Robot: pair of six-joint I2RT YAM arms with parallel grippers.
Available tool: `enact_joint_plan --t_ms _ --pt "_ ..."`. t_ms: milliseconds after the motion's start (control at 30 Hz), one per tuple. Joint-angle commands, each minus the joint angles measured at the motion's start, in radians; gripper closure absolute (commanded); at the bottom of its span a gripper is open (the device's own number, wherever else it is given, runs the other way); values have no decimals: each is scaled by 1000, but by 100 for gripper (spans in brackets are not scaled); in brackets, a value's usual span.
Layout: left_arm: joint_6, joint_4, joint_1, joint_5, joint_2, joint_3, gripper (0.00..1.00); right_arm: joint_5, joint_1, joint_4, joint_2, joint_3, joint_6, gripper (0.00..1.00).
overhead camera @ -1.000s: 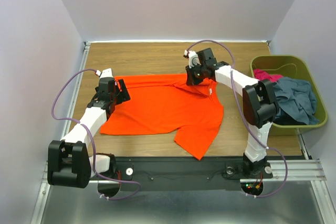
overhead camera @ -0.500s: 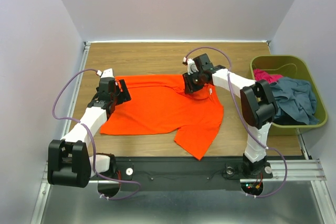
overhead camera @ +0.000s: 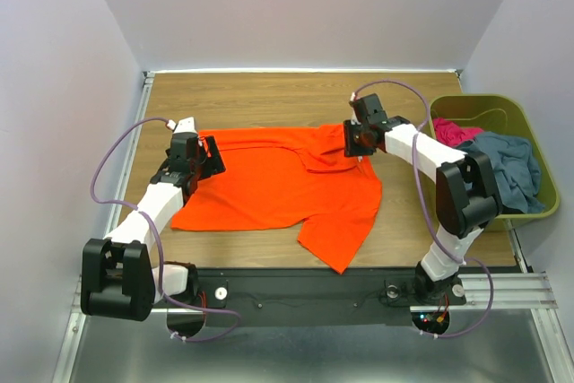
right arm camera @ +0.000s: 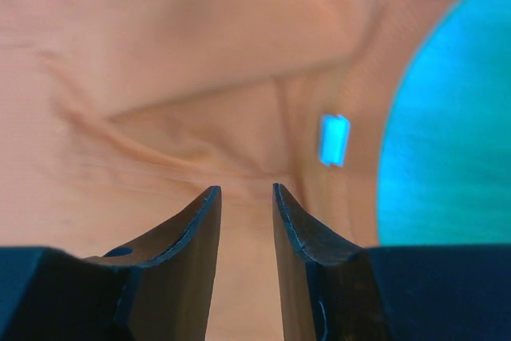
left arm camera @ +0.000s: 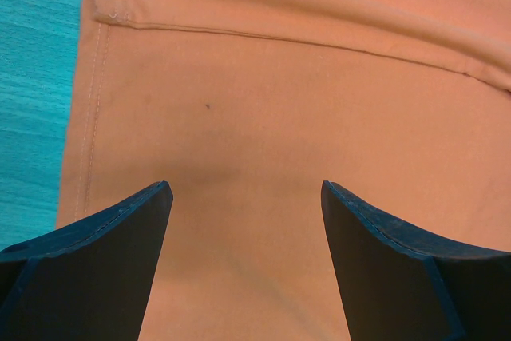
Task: Fold and stack the t-shirts
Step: Fold the tshirt
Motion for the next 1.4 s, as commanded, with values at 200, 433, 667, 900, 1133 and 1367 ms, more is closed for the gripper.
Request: enact_joint_plan --t_ms 200,433,667,900,1133,1367 --pt "14 21 -2 -8 -17 42 13 19 -48 -11 -27 -84 128 65" --pt "17 20 -4 -8 -17 40 13 13 -49 10 11 -77 142 67" --pt "16 20 -4 -6 -14 43 13 4 -48 32 44 -61 154 69" --pt "16 20 -4 -6 -12 42 13 5 -48 41 54 -48 156 72" --pt "16 21 -2 -3 -11 42 13 8 -48 44 64 -32 147 74" --pt "16 20 -4 -4 -15 42 13 14 -46 44 70 -29 148 90"
